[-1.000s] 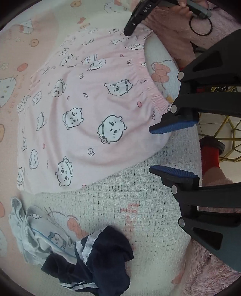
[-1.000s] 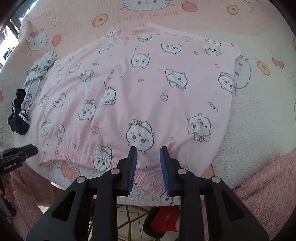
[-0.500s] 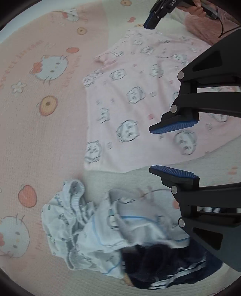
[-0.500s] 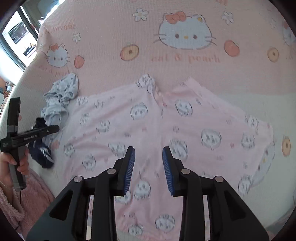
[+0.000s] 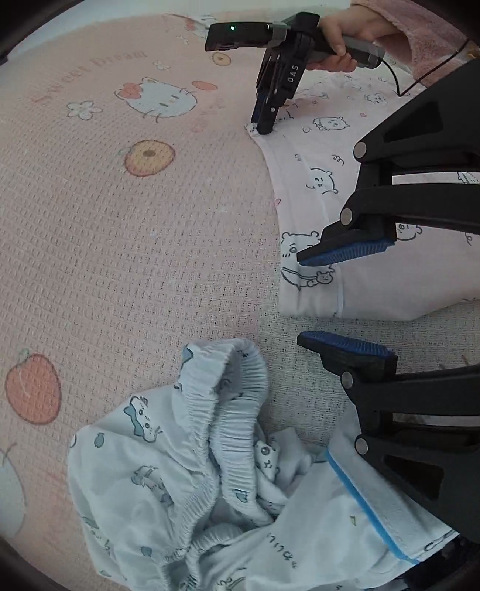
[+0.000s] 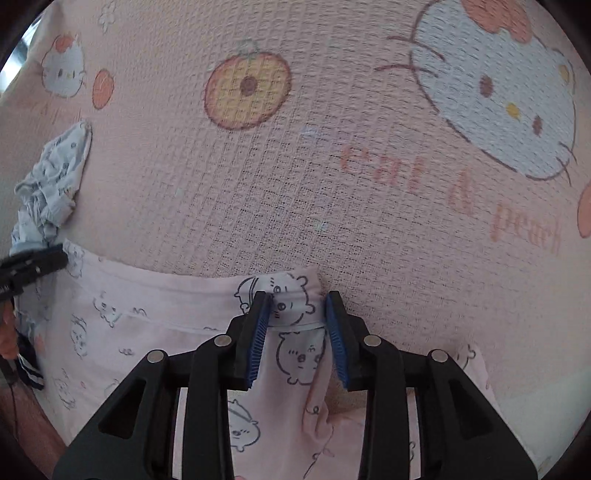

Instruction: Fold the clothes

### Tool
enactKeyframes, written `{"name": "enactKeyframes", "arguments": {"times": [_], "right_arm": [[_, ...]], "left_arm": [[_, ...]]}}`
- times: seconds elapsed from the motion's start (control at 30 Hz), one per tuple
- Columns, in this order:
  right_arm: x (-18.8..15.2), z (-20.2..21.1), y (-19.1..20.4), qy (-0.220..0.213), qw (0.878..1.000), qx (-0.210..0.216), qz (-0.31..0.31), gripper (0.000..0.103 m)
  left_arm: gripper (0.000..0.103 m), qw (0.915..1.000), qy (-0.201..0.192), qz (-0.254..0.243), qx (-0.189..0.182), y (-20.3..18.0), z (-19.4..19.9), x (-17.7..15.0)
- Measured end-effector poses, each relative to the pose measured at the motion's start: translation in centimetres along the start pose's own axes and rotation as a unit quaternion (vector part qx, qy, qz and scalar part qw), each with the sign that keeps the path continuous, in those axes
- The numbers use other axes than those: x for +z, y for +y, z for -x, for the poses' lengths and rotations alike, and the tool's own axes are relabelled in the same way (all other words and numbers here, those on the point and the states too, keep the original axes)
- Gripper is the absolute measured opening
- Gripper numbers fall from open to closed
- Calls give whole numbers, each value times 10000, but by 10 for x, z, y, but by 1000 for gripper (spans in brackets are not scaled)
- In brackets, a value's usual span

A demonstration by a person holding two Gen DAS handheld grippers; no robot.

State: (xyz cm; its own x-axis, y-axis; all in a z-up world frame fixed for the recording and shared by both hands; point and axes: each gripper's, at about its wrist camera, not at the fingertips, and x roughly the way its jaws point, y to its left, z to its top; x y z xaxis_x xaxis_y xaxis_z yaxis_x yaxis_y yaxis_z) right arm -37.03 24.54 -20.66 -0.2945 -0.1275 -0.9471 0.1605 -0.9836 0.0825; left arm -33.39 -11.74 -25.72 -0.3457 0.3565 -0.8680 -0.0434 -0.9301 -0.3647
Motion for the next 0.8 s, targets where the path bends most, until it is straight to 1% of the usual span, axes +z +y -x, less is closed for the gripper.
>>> {"name": "enactKeyframes", "arguments": {"times": [0.03,0.07,0.1,0.2,0.23,0.27,0.3,0.33,0.37,0.4,0.43,0.47,0.5,0.53,0.57,0.6,0.63,0.67,0.73,0.8], "right_arm": [[-1,1,2,-61,9999,4,142,24],[-1,4,3,-96,9997,132,186,8],[-1,7,4,-147,9994,238,222,8],[0,22,4,-567,9981,166,172,8],[1,22,2,-628,9978,170,94,8],[2,17,0,-607,9980,179,10,8],[3,8,-2,-492,9986,165,-85,8],[3,-2,-3,-350,9991,147,-181,9],[3,-3,-3,-463,9985,163,-237,10],[5,-3,-3,-419,9986,165,-277,10],[6,-1,-4,-376,9984,194,-372,12],[7,5,-6,-438,9975,248,-496,15],[7,12,-8,-522,9963,296,-614,15],[4,24,-9,-733,9944,300,-696,15],[-3,36,-7,-895,9925,285,-787,16],[-11,49,-5,-1056,9901,271,-878,19],[-18,61,-3,-1218,9875,256,-969,25],[-26,73,0,-1343,9851,251,-1043,28],[-51,82,19,-1160,9876,359,-991,28],[-88,92,41,-987,9903,315,-921,28]], "left_arm": [[5,10000,1,-40,44,0,1,0],[5,9999,-56,-88,70,-3,2,1],[5,9996,-186,-179,80,-6,5,3],[4,9973,-567,-370,285,-13,17,12],[4,9964,-645,-406,380,-13,17,14],[5,9966,-552,-406,455,-11,10,15],[8,9969,-421,-399,525,-8,2,15],[8,9964,-227,-411,707,-7,-10,14],[8,9955,-299,-493,750,-8,-11,13],[12,9946,-240,-516,870,-11,-9,15],[20,9934,-138,-522,1016,-14,-7,18],[23,9908,-243,-641,1169,-20,2,17],[26,9873,-395,-784,1323,-26,11,16],[33,9829,-547,-959,1472,-34,21,13],[36,9793,-622,-1125,1566,-43,29,7],[39,9802,-517,-1272,1426,-52,32,-2],[39,9815,-377,-1415,1235,-61,34,-10],[39,9820,-236,-1558,1043,-70,36,-19],[39,9827,25,-1737,639,-94,30,-45],[39,9820,319,-1828,354,-118,23,-78]]}}
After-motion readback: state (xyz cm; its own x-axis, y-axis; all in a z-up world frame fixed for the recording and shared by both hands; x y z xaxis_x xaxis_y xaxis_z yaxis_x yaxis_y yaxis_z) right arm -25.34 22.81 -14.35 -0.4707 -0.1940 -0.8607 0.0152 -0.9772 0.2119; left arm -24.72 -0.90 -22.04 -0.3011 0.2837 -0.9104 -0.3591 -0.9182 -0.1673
